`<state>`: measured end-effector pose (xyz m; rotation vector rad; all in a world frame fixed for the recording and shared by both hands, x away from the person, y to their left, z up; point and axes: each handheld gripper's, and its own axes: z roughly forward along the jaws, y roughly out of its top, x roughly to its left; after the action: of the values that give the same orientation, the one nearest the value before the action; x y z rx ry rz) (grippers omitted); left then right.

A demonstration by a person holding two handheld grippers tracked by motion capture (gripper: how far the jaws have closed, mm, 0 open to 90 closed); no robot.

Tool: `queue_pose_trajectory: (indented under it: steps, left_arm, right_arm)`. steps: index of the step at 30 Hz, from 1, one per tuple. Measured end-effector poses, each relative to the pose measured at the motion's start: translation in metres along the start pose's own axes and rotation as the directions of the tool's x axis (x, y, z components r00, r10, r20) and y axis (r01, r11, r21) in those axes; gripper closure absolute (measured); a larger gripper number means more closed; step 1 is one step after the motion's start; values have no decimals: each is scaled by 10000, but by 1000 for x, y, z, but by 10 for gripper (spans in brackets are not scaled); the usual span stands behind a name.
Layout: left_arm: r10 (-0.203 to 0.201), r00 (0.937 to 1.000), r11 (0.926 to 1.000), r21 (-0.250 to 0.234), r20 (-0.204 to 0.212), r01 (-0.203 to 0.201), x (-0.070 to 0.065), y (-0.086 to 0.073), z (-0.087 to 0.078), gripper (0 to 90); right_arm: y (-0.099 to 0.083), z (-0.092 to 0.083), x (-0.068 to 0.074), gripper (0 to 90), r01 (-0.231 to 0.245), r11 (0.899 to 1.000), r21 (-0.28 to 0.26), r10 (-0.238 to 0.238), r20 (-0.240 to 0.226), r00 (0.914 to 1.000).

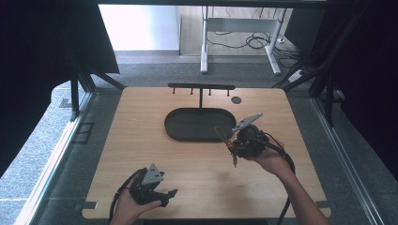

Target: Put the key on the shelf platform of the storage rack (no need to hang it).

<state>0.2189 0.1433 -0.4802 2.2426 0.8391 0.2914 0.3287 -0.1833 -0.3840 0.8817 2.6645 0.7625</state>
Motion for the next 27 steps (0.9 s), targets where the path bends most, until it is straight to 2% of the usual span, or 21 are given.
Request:
queue_pose_trajectory:
  steps: [9,27]
  left_arm:
    - [-13,10000,10000,16,-3,13,0,0,1,241]
    - [57,10000,10000,33,-1,-57,-1,0,2,241]
  right_arm:
    - [1,1,-2,670,42,10000,1,-42,23,10000]
    - [19,1,4,670,315,9995,-20,-315,68,9995]
